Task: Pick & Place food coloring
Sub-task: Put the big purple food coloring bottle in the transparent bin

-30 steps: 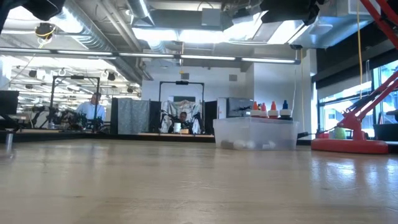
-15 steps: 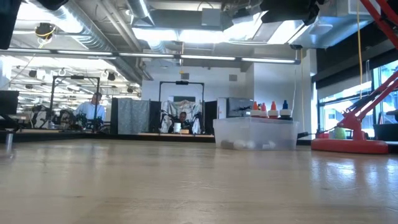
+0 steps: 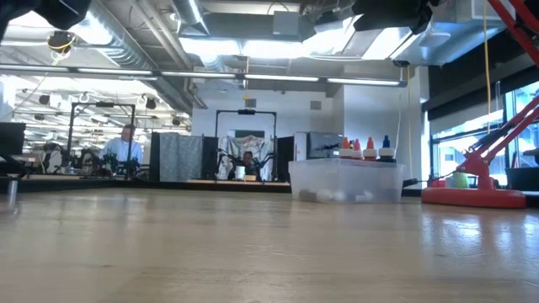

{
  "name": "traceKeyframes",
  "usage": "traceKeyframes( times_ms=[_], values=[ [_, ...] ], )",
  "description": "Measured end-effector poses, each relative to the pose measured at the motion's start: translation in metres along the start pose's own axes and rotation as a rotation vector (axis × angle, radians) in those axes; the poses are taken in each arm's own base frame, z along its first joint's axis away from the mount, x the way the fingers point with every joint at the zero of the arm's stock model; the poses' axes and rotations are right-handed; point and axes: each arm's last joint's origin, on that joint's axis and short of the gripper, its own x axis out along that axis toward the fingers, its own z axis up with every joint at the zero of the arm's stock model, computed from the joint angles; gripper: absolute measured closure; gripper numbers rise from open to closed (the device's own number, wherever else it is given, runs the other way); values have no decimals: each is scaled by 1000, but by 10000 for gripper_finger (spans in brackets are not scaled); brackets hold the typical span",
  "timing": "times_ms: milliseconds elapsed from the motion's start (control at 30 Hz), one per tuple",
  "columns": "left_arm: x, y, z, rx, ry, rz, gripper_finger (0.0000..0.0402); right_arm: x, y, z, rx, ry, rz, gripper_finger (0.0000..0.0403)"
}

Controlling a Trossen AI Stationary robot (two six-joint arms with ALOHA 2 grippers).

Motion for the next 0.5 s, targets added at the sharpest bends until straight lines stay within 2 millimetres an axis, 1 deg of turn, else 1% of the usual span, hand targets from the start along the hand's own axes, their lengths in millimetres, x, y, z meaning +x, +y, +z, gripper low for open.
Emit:
traceKeyframes(
  times_ms=[200,500],
  values=[
    [6,-2,-3,13,18,28,231,0,0,0,0,0,0,224],
    [6,-2,-3,32,36,30,231,0,0,0,0,0,0,224]
  ],
)
